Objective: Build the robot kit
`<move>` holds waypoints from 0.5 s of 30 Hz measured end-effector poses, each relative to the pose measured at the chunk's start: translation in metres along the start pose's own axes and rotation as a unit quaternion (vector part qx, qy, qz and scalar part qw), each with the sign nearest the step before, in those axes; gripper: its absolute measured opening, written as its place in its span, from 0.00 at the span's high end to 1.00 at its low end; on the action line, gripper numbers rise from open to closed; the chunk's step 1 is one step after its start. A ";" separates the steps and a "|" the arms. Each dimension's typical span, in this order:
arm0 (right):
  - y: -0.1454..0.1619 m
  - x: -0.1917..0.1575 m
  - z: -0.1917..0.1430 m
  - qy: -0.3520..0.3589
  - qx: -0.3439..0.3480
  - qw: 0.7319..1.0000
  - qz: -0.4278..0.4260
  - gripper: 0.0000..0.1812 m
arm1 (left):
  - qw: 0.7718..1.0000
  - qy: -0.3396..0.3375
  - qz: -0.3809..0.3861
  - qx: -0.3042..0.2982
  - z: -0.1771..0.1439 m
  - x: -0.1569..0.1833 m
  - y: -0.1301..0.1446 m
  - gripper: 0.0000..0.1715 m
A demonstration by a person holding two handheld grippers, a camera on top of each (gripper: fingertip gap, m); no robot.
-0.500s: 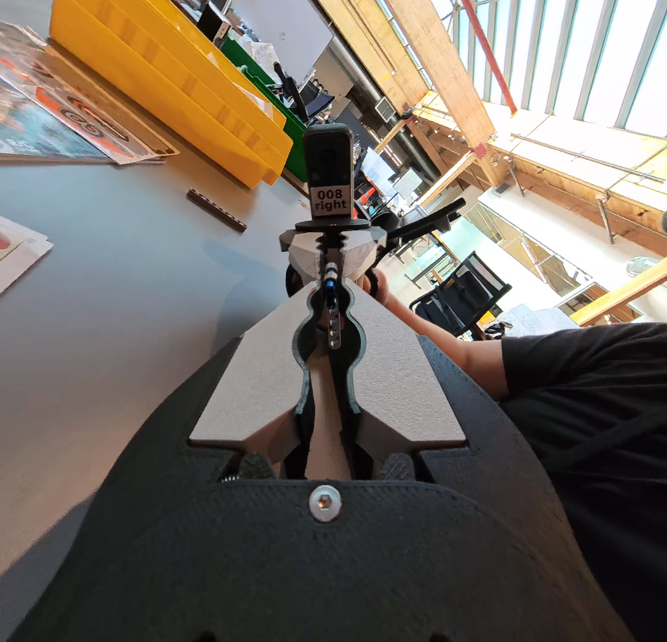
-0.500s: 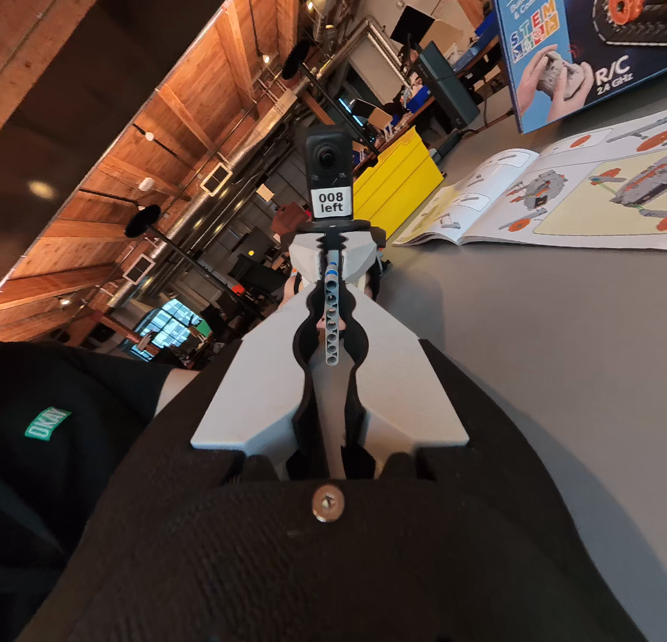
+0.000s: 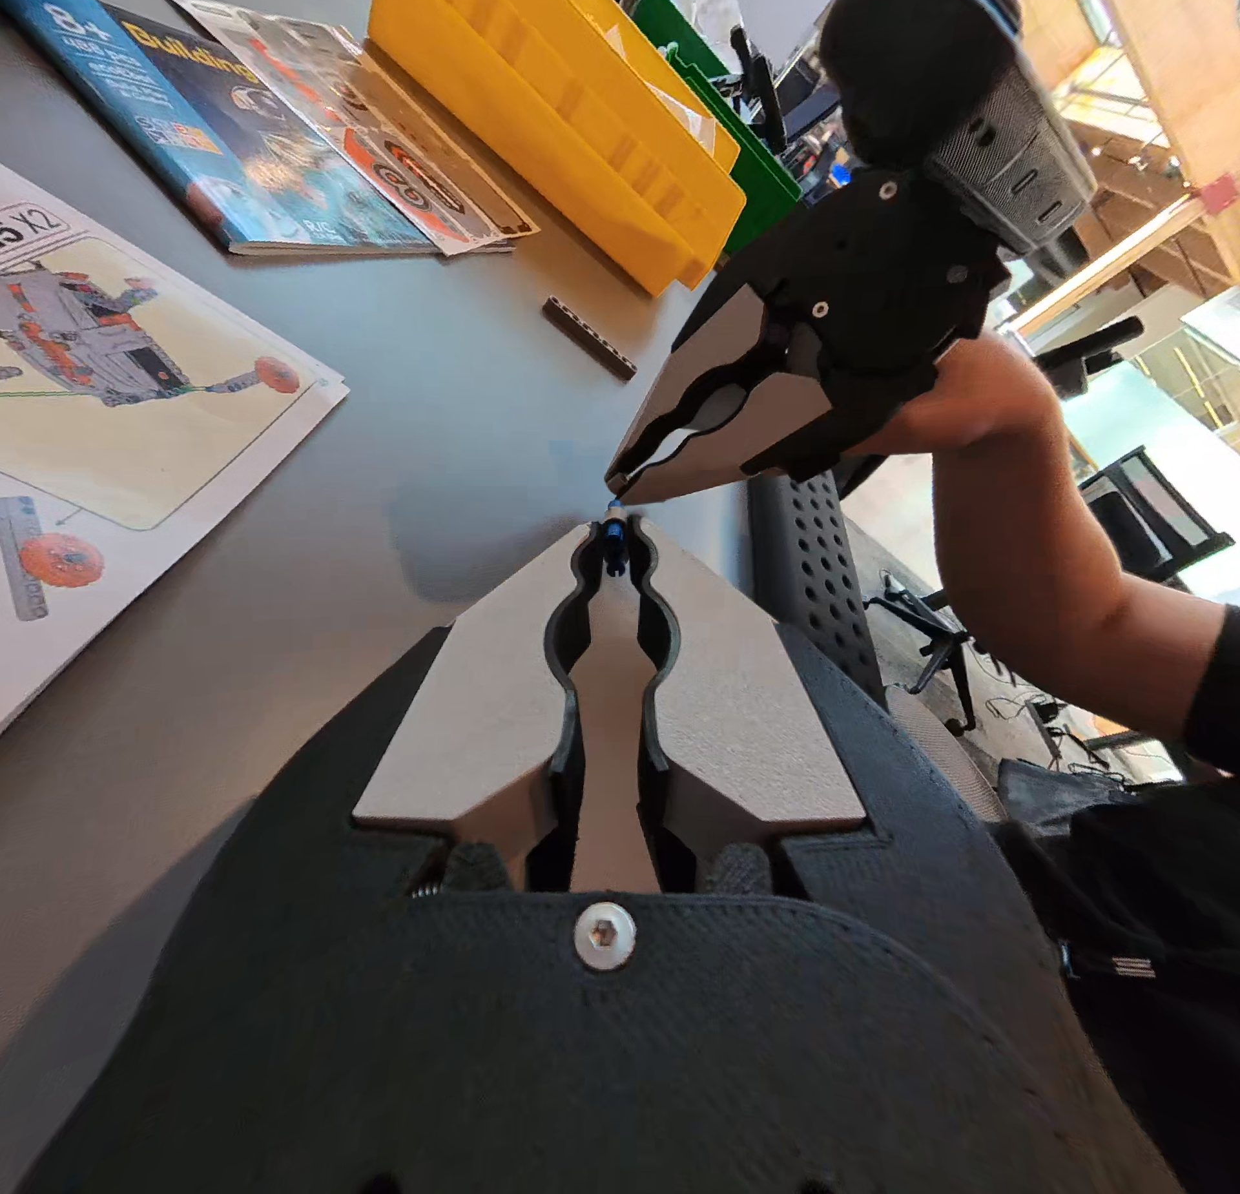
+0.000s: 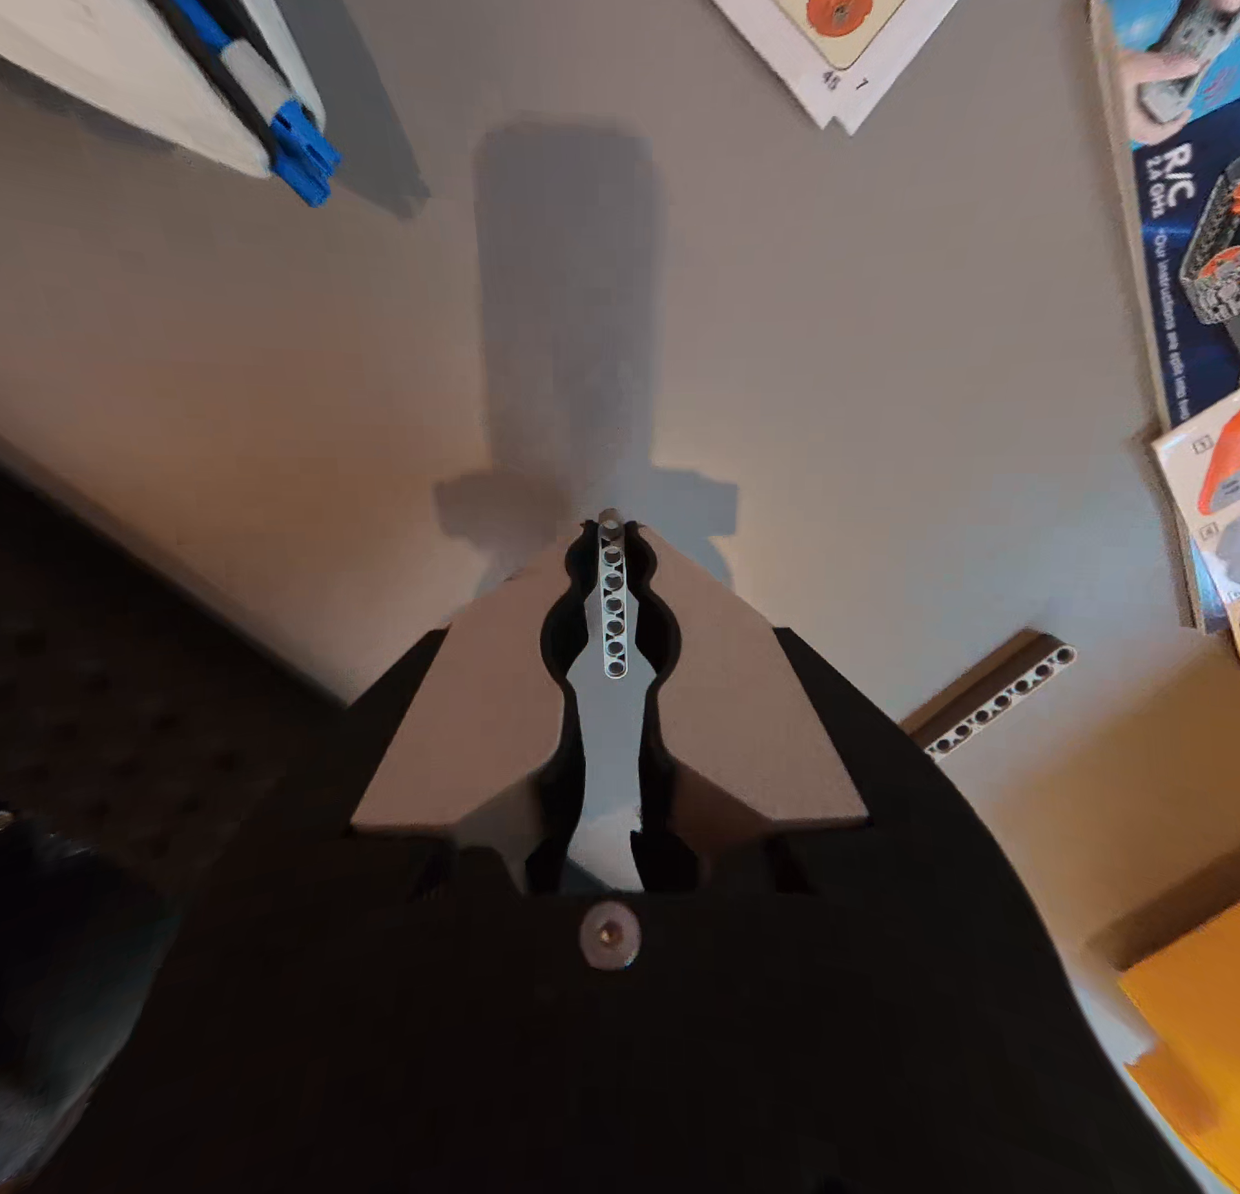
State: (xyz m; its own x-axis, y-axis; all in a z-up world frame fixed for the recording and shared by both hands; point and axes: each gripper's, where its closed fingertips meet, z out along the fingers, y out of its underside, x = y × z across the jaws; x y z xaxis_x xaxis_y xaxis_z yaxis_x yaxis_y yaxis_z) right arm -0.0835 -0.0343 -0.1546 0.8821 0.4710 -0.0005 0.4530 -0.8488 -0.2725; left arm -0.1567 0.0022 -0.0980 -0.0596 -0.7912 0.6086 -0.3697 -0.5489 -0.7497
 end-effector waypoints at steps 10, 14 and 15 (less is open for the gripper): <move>-0.004 -0.001 -0.001 -0.005 0.024 0.999 -0.040 0.93 | 1.000 0.006 -0.016 0.009 -0.003 -0.001 -0.004 0.97; -0.004 -0.005 -0.009 -0.025 0.052 0.998 -0.024 0.89 | 1.000 0.017 -0.017 0.013 -0.003 0.003 -0.006 0.97; -0.002 -0.004 -0.007 -0.021 0.052 0.998 -0.025 0.89 | 1.000 0.018 -0.017 0.010 -0.003 0.004 -0.005 0.96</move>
State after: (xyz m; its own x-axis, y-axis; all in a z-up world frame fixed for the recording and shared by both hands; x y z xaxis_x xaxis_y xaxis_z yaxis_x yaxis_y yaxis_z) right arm -0.0873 -0.0362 -0.1473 0.8518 0.5232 -0.0254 0.4780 -0.7961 -0.3711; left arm -0.1577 0.0032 -0.0910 -0.0807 -0.7622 0.6423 -0.3528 -0.5808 -0.7336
